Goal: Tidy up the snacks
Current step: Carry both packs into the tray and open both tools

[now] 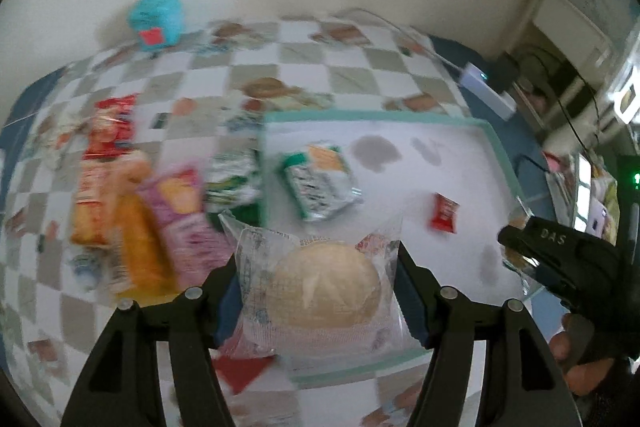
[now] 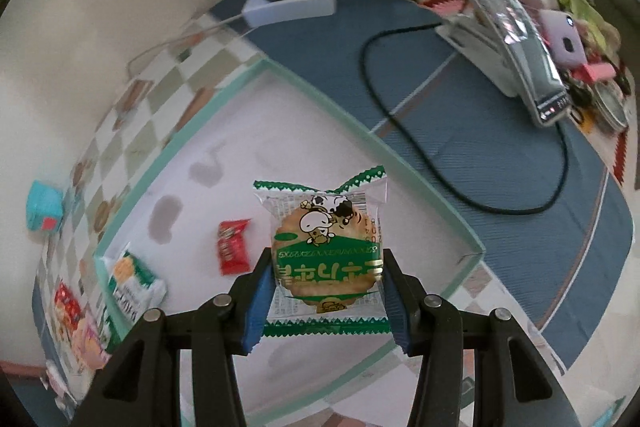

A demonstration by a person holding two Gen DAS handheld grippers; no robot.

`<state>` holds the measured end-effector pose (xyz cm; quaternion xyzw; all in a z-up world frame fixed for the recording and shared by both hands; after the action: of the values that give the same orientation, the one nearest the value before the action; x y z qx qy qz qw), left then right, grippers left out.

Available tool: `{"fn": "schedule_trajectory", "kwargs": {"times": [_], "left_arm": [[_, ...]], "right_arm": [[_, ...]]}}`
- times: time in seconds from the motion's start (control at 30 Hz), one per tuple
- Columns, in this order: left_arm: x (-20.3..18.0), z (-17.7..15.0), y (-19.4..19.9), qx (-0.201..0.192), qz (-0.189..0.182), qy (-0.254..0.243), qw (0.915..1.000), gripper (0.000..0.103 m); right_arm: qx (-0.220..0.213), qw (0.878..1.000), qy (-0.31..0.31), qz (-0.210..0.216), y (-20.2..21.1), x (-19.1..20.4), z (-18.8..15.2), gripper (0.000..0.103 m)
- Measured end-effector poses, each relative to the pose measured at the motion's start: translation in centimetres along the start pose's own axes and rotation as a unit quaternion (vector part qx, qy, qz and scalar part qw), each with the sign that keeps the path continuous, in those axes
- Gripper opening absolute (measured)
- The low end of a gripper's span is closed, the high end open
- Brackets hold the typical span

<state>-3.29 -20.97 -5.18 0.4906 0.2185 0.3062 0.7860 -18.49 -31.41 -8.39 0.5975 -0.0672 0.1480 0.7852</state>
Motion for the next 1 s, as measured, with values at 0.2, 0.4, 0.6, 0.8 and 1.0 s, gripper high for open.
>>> {"fn": "schedule_trajectory", "kwargs": {"times": [0.2,0.4,0.6,0.8,1.0], "left_arm": [[-2.5,-0.2,-2.0,0.022,-0.036,-0.012,0.9990,0.070],[-2.1,-0.3,-2.2,0.030,-0.042,-0.005,0.9986,0.085],[0.3,0.3,-1.3,0.018,-0.026,0.025,0.9992,0.085],[3.9,0.6,-0.7,0.018,0.017,0.066,0.9975,0.086],[9.5,0.1,-0.6,0.038,0.080,0.124,0.9883,0.086]], "right_arm": [[-0.002,1.000,-0.008,-0.003,0.3,-1.2,0.4,0.053],[0.008,1.000,-0.004,-0.003,-0.3,-1.1,0.2,0.054],[0.022,1.000,-0.001,0.001,-1.3,-0.8,0.0,0.059],[0.025,1.000,0.003,-0.003,-1.5,-0.7,-0.3,0.068],[0.024,1.000,0.015,-0.002,-1.5,-0.1,-0.7,0.070]]}}
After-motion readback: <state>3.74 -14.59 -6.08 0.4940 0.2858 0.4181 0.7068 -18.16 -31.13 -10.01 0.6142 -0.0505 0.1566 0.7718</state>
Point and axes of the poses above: each gripper's, at about its wrist camera, not at the fingertips, and y roughly against the way its jaws point, x to its left, z to its top, the point moved 4 cm from there along -y, roughly the way its jaws point, and after that the axes turned 6 degrees about z, right-handed, at the moved point
